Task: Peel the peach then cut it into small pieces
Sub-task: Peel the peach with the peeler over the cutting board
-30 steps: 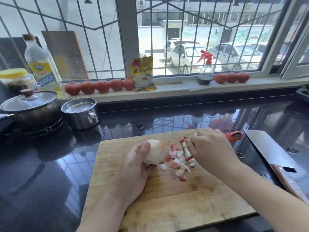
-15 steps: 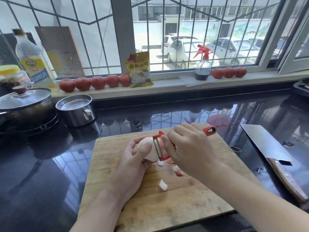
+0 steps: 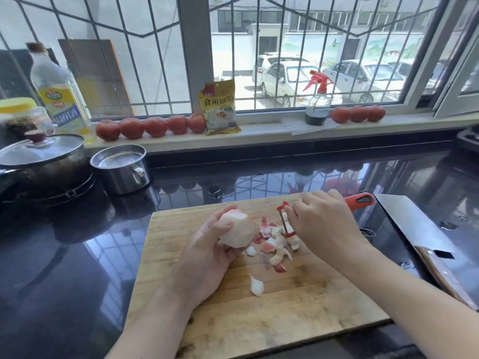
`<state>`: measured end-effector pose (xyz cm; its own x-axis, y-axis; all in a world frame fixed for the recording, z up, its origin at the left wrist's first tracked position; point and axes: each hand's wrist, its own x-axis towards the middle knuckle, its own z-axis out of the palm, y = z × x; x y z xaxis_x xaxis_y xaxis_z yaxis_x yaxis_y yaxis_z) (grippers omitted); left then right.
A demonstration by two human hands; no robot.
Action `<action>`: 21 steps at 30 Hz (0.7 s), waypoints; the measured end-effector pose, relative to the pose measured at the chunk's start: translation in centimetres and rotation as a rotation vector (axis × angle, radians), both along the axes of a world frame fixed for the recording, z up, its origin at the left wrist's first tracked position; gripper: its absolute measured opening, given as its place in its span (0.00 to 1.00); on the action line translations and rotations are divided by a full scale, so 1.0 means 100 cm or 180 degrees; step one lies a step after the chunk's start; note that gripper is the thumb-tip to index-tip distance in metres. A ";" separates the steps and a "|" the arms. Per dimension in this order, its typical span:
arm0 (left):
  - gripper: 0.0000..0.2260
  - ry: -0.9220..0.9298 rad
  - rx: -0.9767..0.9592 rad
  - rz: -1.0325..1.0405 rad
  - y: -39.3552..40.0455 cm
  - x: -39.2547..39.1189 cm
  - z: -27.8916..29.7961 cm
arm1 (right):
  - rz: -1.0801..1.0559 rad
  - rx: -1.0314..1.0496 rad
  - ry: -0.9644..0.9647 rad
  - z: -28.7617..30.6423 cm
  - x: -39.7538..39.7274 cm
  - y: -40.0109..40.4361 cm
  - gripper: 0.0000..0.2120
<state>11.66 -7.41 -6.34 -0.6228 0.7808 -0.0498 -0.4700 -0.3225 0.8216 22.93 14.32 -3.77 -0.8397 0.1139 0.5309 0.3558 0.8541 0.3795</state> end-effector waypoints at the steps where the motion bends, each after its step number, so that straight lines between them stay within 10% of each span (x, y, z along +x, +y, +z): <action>1: 0.31 -0.0024 -0.0008 -0.0015 0.001 0.000 0.000 | 0.0023 0.0033 -0.0112 0.001 0.000 -0.002 0.21; 8: 0.33 0.0138 -0.0050 0.0043 0.002 0.002 -0.001 | 0.0704 -0.0998 0.0671 0.027 0.001 -0.030 0.24; 21: 0.33 0.0184 0.0070 0.0145 0.001 0.007 0.003 | 0.0540 -0.0826 0.0603 0.007 -0.009 -0.029 0.20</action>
<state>12.33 -7.33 -6.01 -0.6590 0.7521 0.0041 -0.4065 -0.3608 0.8394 22.03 11.44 -3.06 -0.7478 0.1328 0.6505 0.2440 0.9662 0.0833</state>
